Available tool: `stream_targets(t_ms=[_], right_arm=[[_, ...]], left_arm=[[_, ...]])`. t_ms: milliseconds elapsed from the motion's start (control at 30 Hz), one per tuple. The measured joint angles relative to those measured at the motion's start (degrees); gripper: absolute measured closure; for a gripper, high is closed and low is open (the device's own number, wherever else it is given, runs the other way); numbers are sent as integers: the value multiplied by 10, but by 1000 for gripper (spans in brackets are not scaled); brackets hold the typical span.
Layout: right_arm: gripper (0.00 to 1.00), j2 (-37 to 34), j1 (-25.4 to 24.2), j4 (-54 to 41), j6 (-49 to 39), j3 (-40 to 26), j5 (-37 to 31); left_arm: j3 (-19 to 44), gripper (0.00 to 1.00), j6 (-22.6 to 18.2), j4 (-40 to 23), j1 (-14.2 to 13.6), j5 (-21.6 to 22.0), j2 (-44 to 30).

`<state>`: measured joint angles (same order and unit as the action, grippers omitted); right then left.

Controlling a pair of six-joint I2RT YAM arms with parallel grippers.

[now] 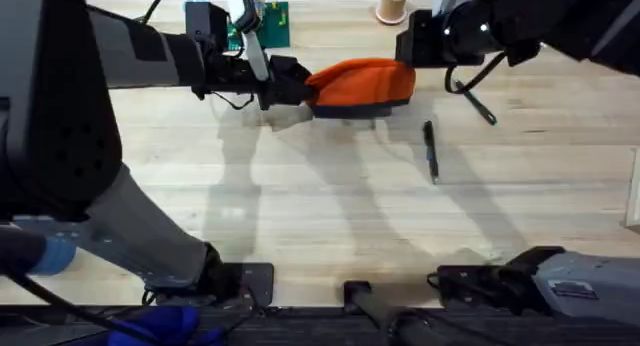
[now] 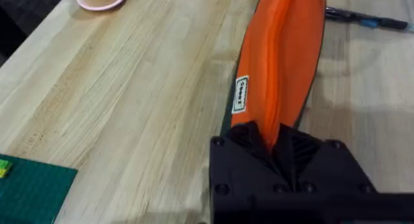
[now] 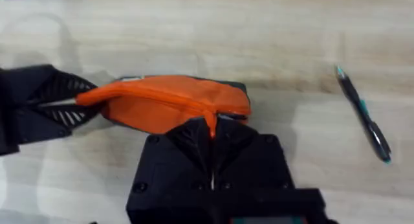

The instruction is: Unzip the bag, pick up the pens from the table one at a time and place them inside, then zip the bag closed.

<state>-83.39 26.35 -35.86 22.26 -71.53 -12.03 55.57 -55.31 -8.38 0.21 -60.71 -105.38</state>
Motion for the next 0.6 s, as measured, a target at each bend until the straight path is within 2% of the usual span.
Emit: stream_targets(t_ms=[333, 600], right_arm=[[970, 15, 1, 33, 0, 0, -13], [963, 65, 8, 38, 0, 0, -30]], left_arm=[[0, 958, 0, 0, -1, 0, 0], [3, 958, 0, 1, -9, -37, 0]])
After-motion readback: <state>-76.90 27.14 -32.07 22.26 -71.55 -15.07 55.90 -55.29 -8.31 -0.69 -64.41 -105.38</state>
